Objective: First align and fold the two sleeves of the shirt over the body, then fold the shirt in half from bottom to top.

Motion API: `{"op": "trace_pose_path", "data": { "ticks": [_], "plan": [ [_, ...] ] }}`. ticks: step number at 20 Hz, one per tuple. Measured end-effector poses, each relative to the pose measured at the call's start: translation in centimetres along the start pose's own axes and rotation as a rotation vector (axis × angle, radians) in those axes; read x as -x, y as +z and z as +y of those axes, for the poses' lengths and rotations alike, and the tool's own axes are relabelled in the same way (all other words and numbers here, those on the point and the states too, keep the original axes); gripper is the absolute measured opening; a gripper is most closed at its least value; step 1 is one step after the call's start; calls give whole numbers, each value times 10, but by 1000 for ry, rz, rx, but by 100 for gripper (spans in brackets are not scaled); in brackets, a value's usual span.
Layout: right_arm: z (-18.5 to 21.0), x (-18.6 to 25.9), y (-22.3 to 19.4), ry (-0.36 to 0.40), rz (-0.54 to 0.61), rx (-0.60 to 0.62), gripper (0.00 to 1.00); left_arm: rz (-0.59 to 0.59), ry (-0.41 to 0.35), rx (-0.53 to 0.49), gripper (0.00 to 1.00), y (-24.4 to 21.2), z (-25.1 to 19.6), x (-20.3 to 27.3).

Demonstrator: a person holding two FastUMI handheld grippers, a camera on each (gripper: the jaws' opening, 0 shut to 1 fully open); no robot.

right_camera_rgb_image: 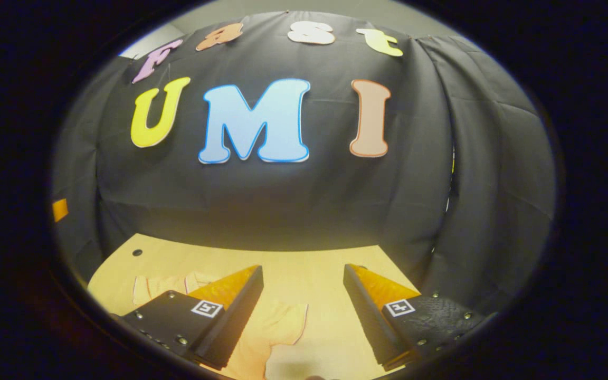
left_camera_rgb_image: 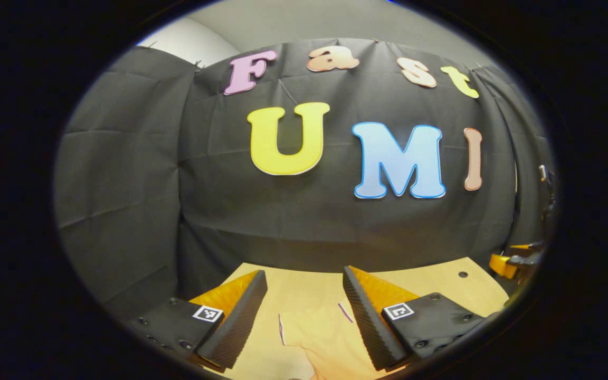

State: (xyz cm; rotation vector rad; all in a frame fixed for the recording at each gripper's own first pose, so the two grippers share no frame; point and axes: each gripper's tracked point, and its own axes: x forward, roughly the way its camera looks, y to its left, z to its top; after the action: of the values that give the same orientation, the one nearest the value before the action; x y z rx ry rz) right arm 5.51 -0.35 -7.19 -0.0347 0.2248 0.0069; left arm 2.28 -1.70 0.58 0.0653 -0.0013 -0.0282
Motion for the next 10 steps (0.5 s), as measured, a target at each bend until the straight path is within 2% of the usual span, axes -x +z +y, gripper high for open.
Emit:
{"op": "trace_pose_path", "data": {
  "ticks": [10],
  "plan": [
    [1,-68,-125,17,336,-44,96,21,20,7,95,-6,7,4]
  ]
}}
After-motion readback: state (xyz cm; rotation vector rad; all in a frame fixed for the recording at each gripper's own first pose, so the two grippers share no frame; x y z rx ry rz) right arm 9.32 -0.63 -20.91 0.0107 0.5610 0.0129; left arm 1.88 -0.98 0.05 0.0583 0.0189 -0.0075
